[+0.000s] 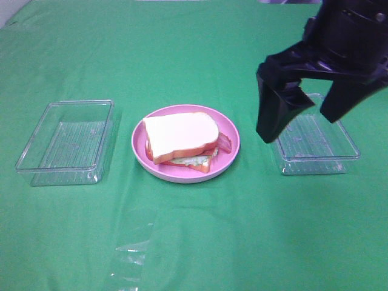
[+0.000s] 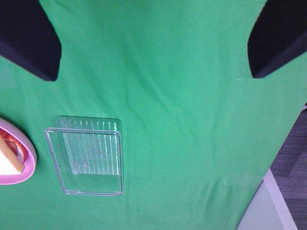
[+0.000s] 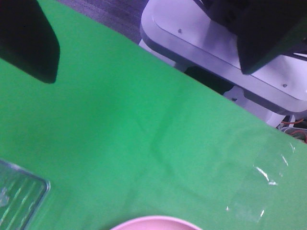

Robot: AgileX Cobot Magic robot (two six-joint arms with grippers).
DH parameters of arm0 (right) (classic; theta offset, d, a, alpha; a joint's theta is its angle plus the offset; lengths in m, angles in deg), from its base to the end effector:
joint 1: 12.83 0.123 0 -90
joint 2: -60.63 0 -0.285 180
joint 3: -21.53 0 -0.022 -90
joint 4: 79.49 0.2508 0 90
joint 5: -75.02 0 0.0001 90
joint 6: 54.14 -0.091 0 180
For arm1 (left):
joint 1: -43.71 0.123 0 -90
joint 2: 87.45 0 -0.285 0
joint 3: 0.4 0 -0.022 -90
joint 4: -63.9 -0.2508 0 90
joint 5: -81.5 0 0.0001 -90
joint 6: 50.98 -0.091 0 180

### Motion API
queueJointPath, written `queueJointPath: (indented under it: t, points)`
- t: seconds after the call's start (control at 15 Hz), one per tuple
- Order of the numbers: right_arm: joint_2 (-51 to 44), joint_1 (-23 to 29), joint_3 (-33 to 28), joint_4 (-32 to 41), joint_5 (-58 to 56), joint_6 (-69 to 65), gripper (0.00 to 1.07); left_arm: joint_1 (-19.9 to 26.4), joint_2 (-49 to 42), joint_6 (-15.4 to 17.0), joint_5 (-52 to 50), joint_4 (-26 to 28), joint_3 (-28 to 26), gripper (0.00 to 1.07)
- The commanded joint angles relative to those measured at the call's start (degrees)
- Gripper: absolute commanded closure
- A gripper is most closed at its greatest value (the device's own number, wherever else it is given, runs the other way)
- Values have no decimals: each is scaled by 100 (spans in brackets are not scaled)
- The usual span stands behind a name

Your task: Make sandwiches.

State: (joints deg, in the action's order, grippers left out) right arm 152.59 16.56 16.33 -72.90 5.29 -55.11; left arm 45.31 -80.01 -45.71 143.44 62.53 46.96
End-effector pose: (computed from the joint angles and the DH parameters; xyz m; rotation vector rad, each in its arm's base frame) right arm 0.2409 0.1469 0.3103 -0.6825 2.8598 0.2482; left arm -0.0092 0.0017 0.2814 -0.1238 2.0335 -0.0116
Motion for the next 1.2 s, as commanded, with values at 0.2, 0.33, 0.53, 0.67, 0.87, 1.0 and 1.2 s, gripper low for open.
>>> queueJointPath:
  t: [0.2, 0.33, 0.53, 0.67, 0.87, 1.0, 1.2]
  points:
    - [-1650, 0, -1295, -46, -561, -57, 11, -23, -74, -6, -11, 0, 11, 7]
    - [-2704, -166, -2217, -332, -309, -34, 11, -23, -74, -6, -11, 0, 11, 7]
    - [-4079, -1467, -3266, -424, 206, 97, 11, -23, -74, -6, -11, 0, 11, 7]
    - [-5145, -2206, -3747, -424, 613, 97, 11, -23, -74, -6, -11, 0, 11, 7]
    - [-6325, -2807, -4206, -367, 647, 97, 11, -23, -74, -6, -11, 0, 11, 7]
    - [-7133, -3123, -4584, -413, 722, 292, 11, -23, -74, -6, -11, 0, 11, 7]
    - [-7941, -3426, -4612, -407, 682, 401, 11, -23, -74, -6, -11, 0, 11, 7]
